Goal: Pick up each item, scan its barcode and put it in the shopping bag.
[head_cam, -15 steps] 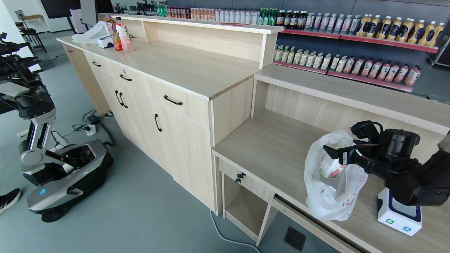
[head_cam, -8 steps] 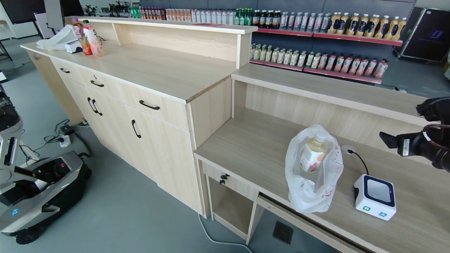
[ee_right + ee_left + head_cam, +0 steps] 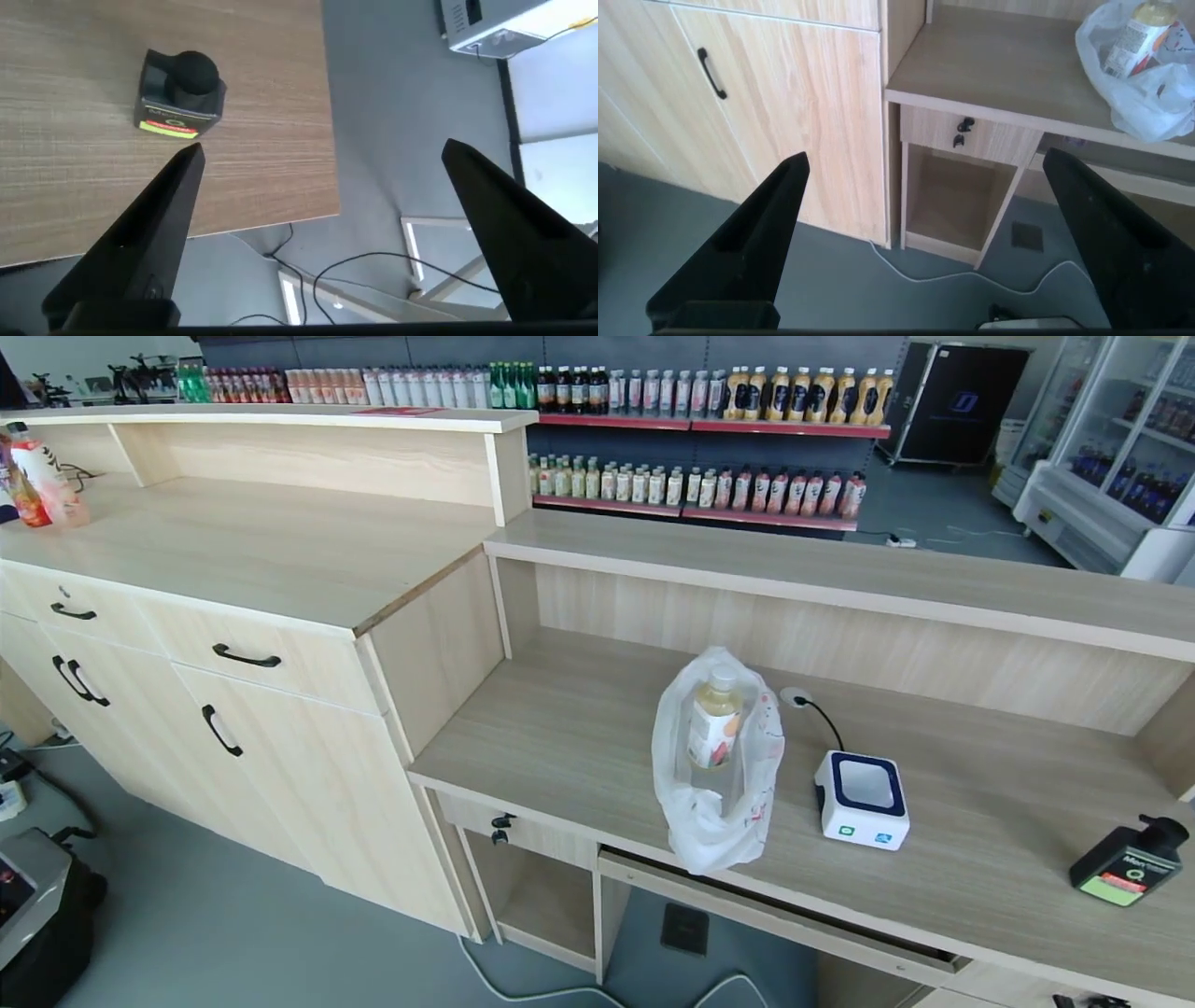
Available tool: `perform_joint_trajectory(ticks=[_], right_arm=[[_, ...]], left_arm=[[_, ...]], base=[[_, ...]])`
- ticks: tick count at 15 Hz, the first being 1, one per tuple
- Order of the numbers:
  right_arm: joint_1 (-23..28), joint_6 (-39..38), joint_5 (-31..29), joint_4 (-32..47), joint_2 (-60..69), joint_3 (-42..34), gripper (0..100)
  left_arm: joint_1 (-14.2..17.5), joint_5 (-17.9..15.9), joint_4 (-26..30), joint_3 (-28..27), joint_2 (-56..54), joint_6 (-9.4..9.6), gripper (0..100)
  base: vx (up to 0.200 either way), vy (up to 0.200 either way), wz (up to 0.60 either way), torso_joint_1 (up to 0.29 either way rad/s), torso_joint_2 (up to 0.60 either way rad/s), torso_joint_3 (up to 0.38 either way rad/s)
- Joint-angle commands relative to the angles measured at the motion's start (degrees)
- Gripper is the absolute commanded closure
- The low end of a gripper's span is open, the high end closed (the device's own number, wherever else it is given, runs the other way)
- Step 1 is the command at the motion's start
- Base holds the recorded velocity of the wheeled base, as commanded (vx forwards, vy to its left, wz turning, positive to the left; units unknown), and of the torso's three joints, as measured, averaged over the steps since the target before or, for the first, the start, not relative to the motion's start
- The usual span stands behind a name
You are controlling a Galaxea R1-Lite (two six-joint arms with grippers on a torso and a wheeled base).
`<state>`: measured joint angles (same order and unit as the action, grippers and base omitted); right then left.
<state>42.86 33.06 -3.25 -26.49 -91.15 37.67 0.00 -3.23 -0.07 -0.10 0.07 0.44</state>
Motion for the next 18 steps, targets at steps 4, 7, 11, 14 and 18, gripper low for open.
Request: perform_joint_trajectory(ticks=[4,7,11,14,18], right_arm=[[4.51,7.19,0.97,-4.45,-17.40,3.55,0],[5.74,11.06,5.72,-4.80,-19.77,4.17,0],[5.48,13.61,11.08,-6.82,-23.46,4.52,0],[4.25,13.70,17.58,-6.82,-26.62,6.01,0],[2.67,13.70,20.22,-7.61,-29.35,8.74,0]], left_arm=[[0.00,-0.02,0.07,0.01,0.01,0.00,0],[0.00,-0.02,-0.01,0.01,0.01,0.00,0],[0.00,-0.02,-0.01,0.01,0.01,0.00,0],[0.00,-0.02,-0.01,0.01,0.01,0.00,0],[0.00,-0.02,-0.01,0.01,0.01,0.00,0]], base=[[0.000,0.000,0.00,0.000,0.00,0.000],[0.000,0.000,0.00,0.000,0.00,0.000],[0.000,0.000,0.00,0.000,0.00,0.000],[0.000,0.000,0.00,0.000,0.00,0.000],[0.000,0.000,0.00,0.000,0.00,0.000]])
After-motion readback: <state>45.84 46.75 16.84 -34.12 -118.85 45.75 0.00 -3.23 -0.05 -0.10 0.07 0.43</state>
